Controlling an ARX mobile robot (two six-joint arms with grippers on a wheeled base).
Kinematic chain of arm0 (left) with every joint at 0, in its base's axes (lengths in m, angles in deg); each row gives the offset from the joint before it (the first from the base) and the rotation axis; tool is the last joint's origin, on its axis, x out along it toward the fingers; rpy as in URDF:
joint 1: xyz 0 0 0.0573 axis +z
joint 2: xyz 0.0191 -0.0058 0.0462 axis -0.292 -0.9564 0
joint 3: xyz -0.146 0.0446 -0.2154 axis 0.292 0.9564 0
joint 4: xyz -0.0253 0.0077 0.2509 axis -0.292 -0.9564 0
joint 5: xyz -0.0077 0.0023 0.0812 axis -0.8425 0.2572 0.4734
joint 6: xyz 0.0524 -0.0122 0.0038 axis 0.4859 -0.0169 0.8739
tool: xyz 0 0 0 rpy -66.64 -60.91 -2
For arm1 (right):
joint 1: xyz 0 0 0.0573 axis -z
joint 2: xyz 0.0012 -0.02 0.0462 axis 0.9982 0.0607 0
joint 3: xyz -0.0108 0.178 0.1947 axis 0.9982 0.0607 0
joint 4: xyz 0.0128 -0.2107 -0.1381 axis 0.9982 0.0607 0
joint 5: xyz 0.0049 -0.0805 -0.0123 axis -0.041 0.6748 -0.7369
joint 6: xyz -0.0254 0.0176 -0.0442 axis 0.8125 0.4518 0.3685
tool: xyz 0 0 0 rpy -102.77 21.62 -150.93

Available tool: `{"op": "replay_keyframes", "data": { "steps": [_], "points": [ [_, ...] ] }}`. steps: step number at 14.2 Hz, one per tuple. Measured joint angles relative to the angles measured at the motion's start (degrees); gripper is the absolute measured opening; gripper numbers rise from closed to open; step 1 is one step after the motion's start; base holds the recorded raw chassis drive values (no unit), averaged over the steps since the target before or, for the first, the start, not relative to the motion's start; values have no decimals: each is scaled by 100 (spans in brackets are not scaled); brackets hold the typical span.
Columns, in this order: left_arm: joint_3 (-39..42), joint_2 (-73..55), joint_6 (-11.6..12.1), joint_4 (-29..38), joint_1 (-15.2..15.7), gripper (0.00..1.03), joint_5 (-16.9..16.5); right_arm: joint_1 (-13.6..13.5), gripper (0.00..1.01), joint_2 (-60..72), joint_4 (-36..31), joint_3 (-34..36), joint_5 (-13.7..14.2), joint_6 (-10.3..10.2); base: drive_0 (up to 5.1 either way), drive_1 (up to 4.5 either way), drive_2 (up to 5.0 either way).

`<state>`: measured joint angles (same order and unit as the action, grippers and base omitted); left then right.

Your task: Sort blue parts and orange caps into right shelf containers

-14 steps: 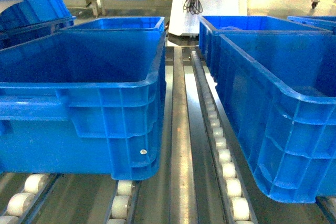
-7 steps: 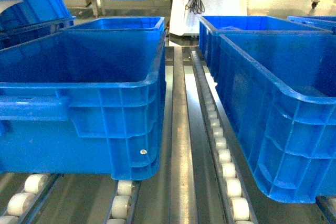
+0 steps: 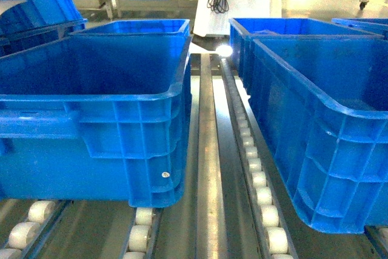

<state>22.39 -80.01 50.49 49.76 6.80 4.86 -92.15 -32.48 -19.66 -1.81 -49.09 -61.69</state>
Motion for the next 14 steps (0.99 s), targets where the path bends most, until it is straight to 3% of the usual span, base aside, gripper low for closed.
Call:
{"op": "replay_keyframes", "data": {
  "steps": [2, 3, 5, 7, 8, 9, 12, 13, 14],
  "points": [
    [-1322, -2444, 114, 1556, 240, 42, -448, 166, 44, 2465, -1523, -1003, -404, 4, 0, 0, 0],
    [-2098, -3515, 153, 1572, 243, 42, -658, 238, 44, 3740, -1937, -1703, -490, 7, 0, 0, 0],
    [-3670, -5565, 122, 820, 302, 42, -925, 223, 44, 6087, -1700, -2977, -339, -2, 0, 0, 0],
    [-4920, -6826, -214, 404, 490, 42, -846, 138, 44, 7464, -1377, -4070, -98, -2, 0, 0, 0],
    [-5090, -6942, -302, 308, 511, 42, -914, 85, 44, 7648, -1381, -4365, -101, 7, 0, 0, 0],
    [-5088, -6940, -306, 457, 481, 43, -925, 17, 55, 7654, -1464, -4417, 15, 46, 0, 0, 0],
    [-4750, -6612, -251, 452, 505, 81, -608, -33, 94, 7632, -1338, -4424, 179, 92, 0, 0, 0],
    [-4706, -6614, -151, 634, 546, 89, -614, -31, 99, 7632, -1423, -4419, 181, 83, 0, 0, 0],
    [-4295, -6476, 31, 1276, 573, 77, -741, 42, 87, 7602, -2227, -4109, -192, -79, 0, 0, 0]
  ]
}}
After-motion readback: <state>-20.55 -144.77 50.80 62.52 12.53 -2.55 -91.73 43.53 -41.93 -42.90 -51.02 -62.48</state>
